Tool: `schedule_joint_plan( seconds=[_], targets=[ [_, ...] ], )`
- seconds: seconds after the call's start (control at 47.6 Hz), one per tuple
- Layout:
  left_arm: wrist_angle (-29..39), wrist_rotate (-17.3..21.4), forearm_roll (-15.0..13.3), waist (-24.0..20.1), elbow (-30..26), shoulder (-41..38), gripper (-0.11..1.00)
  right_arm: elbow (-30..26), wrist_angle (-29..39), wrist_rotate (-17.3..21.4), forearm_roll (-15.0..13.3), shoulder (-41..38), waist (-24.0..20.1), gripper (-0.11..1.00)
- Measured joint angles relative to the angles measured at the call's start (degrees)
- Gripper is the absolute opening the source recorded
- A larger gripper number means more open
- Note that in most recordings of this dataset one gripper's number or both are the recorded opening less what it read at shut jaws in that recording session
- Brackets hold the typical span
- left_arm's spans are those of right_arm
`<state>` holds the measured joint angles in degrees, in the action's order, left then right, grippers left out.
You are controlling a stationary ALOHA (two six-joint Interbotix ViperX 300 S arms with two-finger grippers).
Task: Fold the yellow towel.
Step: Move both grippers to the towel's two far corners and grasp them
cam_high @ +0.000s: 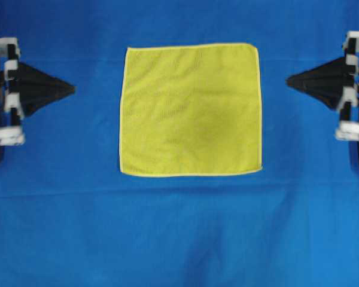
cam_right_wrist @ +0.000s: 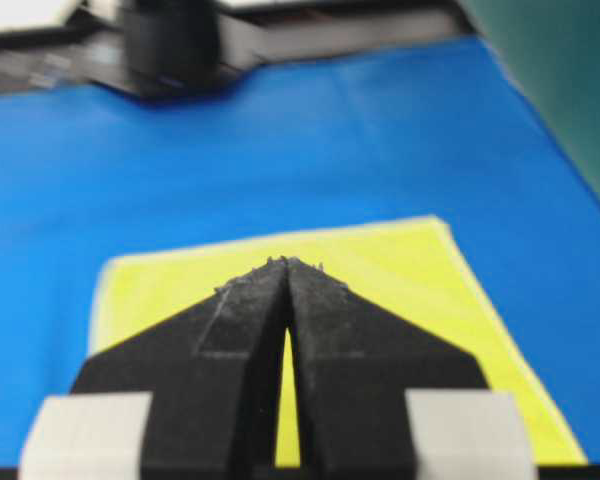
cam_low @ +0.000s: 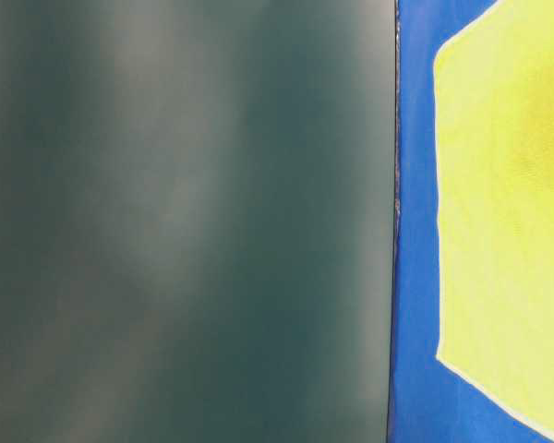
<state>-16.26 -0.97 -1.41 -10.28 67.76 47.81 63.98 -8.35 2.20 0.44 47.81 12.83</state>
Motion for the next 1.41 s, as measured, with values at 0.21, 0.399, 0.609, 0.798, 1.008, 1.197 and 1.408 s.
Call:
schedule_joint_plan(
  seconds=[0.21,0.399,0.609,0.798,1.008,1.197,1.408],
  targets=[
    [-1.49,0.18,0.0,-7.82,-0.97,-9.76,0.19,-0.35,0.18,-0.09,0.0,-7.12,7.65,0.08],
    [-4.22,1.32,0.0,-11.69,-3.6,-19.6,0.74,-2.72,0.7,-0.44,-0.26,-16.61,14.59,0.61],
    [-6.24,1.32,0.09,-16.61,-7.47,-31.73,0.81,-6.33,1.41,-0.26,-2.37,-28.04,19.6,0.57],
    [-7.21,1.58,0.0,-19.86,-11.6,-41.66,0.81,-9.23,1.41,-0.62,-4.13,-37.97,21.45,0.57],
    [-9.14,1.67,0.0,-21.62,-15.03,-50.63,0.81,-12.04,1.05,-0.62,-4.92,-46.41,22.85,0.57],
    [-11.78,1.67,0.0,-22.59,-16.7,-57.04,0.8,-13.01,-1.05,-0.62,-5.1,-50.45,24.35,0.57],
    [-12.04,1.85,0.0,-23.29,-18.54,-59.85,0.72,-13.1,-3.08,-0.35,-5.1,-52.65,26.37,0.55]
  ],
)
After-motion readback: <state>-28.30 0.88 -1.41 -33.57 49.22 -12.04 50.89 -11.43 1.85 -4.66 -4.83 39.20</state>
